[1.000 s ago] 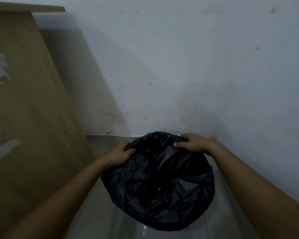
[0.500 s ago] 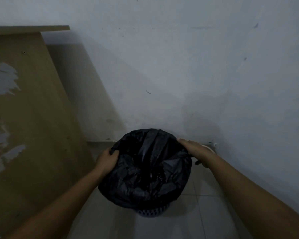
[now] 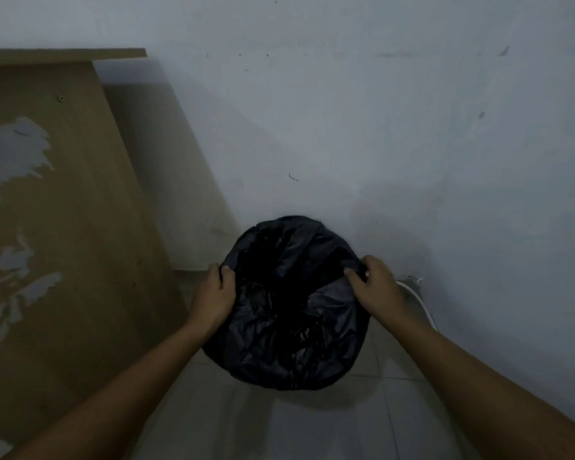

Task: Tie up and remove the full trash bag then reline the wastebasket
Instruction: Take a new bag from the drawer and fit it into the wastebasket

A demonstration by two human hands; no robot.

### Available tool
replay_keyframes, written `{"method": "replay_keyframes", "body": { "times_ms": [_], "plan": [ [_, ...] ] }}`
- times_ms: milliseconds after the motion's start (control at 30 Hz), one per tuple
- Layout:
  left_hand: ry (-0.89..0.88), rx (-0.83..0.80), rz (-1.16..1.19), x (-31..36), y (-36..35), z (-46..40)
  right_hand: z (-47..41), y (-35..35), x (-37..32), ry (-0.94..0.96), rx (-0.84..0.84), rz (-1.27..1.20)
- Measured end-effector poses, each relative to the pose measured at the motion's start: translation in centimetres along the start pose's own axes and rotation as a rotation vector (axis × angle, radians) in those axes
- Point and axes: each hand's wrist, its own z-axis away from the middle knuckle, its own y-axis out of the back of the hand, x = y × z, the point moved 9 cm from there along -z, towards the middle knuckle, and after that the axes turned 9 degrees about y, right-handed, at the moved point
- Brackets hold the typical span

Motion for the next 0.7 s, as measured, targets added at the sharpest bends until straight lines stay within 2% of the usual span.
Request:
{"method": "replay_keyframes", "body": {
  "times_ms": [67, 100, 167, 200, 233, 300, 400, 500, 700],
  "plan": [
    [-0.037, 0.001, -0.030, 0.4, -0.2, 0.0, 0.5, 2.2, -2.5, 0.183, 0.213, 0.197],
    [-0.057, -0.011, -0.030, 0.7, -0.4, 0.1, 1.0, 2.6, -4.5, 0.339, 0.261, 0.206],
    [-0.115, -0.029, -0.045, 1.6, -0.7, 0.5, 2.4, 1.6, -8.6, 0.620, 0.174, 0.132],
    [-0.147, -0.030, -0.057, 2.0, -0.8, 0.7, 3.0, 0.1, -9.9, 0.677, 0.081, 0.104],
    [-0.168, -0.035, -0.072, 2.4, -1.0, 0.9, 3.3, -1.9, -10.7, 0.676, -0.034, 0.098],
    [-0.200, -0.044, -0.109, 2.8, -1.3, 1.0, 3.2, -6.9, -10.2, 0.556, -0.256, 0.189],
    [-0.259, -0.040, -0.160, 3.4, -1.4, 0.8, 2.4, -12.7, -6.4, 0.338, -0.473, 0.510],
    [-0.342, -0.028, -0.246, 3.9, -1.3, 0.7, 2.0, -15.7, -2.7, 0.257, -0.580, 0.717],
    [-0.455, -0.027, -0.371, 4.3, -1.2, 0.7, 2.4, -19.6, 1.4, 0.129, -0.696, 0.827]
  ]
}}
